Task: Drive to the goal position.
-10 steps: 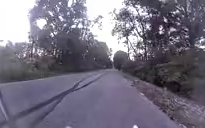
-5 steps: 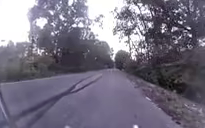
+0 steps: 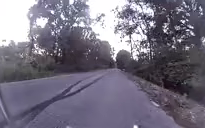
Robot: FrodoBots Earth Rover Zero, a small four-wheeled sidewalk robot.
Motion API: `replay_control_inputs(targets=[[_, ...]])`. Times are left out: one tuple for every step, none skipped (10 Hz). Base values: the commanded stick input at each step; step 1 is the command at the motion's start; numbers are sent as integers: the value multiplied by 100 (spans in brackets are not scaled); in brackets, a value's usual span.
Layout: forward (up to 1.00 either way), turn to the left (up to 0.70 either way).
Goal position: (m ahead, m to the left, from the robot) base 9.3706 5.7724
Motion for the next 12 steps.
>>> replay_control_inputs(targets=[[70,0],[70,0],[70,0],[70,0],[70,0],[70,0],[70,0],[70,0],[70,0],[70,0],[70,0],[70,0]])
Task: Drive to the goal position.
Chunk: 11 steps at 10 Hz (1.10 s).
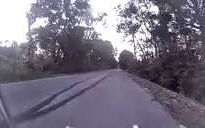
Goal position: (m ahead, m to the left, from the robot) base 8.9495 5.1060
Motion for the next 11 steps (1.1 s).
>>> replay_control_inputs(targets=[[70,0],[70,0],[70,1],[70,5],[70,1],[70,5],[70,3],[70,-31],[70,-35],[70,-35],[70,-17]])
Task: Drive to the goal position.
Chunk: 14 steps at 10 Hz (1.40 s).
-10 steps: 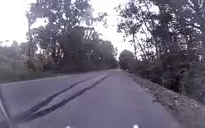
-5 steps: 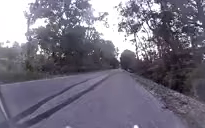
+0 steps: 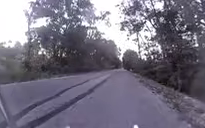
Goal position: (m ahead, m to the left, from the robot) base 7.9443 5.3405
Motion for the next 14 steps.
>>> replay_control_inputs(targets=[[70,0],[70,0],[70,0],[70,0],[70,0],[70,0],[70,-7],[70,-31],[70,-15],[70,0],[70,0],[70,0],[70,0],[70,0]])
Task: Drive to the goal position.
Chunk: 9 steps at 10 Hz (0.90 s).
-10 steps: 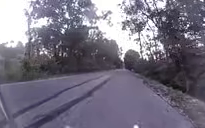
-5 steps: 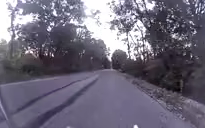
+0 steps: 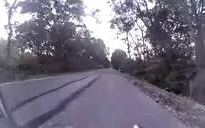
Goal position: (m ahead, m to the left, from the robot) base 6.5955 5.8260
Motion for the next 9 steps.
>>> replay_control_inputs(targets=[[70,0],[70,0],[70,0],[70,0],[70,0],[70,0],[70,0],[70,0],[70,0]])
